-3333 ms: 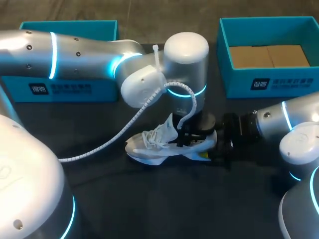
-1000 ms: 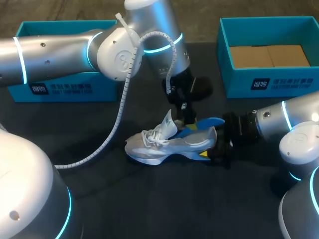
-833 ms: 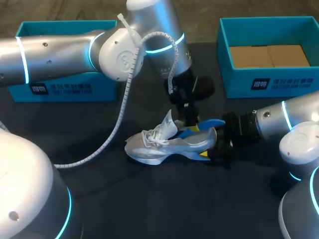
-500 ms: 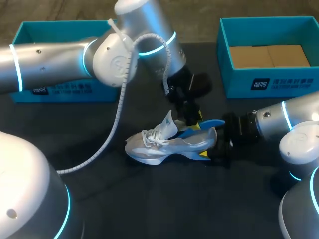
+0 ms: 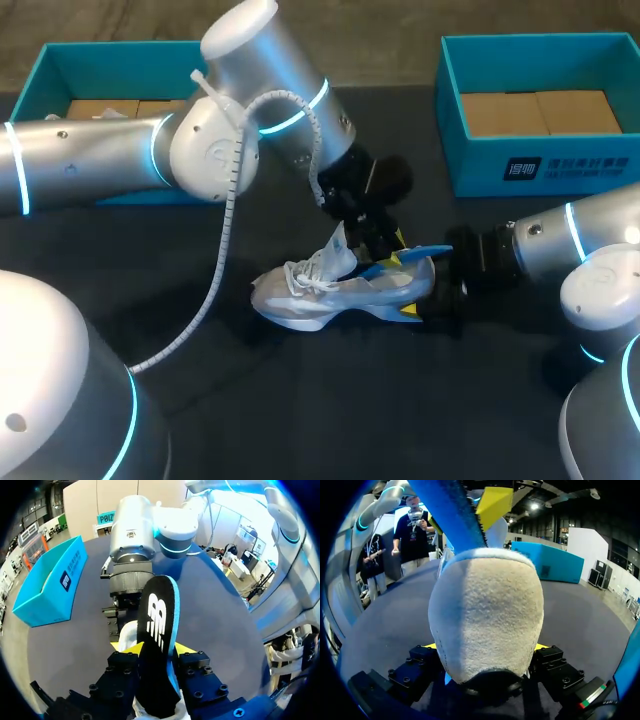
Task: Take the shoe out of the shoebox, open the shoe tongue, remove and reinsert the insole, then place the shoe into the shoebox
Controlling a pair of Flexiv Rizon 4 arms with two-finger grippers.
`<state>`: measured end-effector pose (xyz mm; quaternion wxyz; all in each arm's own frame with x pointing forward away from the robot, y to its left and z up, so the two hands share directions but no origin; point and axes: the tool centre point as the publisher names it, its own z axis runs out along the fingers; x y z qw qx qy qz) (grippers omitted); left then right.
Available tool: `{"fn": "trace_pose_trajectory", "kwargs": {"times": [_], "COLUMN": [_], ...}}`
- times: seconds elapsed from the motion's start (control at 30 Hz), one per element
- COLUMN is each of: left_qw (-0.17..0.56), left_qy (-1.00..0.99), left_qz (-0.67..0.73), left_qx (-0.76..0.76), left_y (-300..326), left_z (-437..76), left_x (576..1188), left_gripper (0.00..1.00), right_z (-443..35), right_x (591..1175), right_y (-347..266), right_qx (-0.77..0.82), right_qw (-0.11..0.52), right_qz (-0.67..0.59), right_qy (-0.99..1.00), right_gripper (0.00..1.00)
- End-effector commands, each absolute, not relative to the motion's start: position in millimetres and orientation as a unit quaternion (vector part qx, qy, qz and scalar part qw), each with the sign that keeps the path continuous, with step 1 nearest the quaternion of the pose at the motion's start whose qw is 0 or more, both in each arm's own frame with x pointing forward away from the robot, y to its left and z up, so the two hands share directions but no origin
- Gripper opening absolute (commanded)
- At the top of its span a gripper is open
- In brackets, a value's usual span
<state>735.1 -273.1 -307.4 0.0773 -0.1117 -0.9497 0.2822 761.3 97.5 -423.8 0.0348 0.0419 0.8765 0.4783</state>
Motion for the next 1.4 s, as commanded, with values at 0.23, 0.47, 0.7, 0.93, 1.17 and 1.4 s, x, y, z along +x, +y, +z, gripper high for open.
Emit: {"fn": "trace_pose_trajectory", "kwargs": {"times": [0.23, 0.47, 0.7, 0.93, 1.17, 1.4], "left_qw": [0.067, 0.055, 0.053, 0.053, 0.05, 0.087], "left_qy": [-0.951, -0.953, -0.956, -0.952, -0.954, -0.951], "left_qz": [0.282, 0.276, 0.267, 0.275, 0.274, 0.28], "left_qx": [-0.109, -0.113, -0.112, -0.125, -0.108, -0.1], "left_y": [-281.2, -283.1, -280.7, -274.7, -277.0, -282.2], "left_z": [-323.1, -325.7, -323.0, -291.6, -262.6, -228.5], "left_x": [731.6, 732.7, 735.4, 730.0, 728.2, 726.1], "left_gripper": [0.35, 0.22, 0.0, 0.0, 0.0, 0.0], "right_z": [-424.0, -424.0, -424.0, -424.0, -424.0, -424.0], "right_x": [760.8, 760.8, 760.8, 760.8, 760.8, 760.8], "right_y": [98.1, 98.1, 98.1, 98.1, 98.1, 98.1], "right_qx": [0.042, 0.042, 0.042, 0.042, 0.042, 0.042], "right_qw": [0.036, 0.036, 0.036, 0.036, 0.036, 0.036], "right_qz": [0.477, 0.477, 0.477, 0.477, 0.477, 0.477], "right_qy": [0.877, 0.877, 0.877, 0.877, 0.877, 0.877], "right_gripper": [0.0, 0.0, 0.0, 0.0, 0.0, 0.0]}}
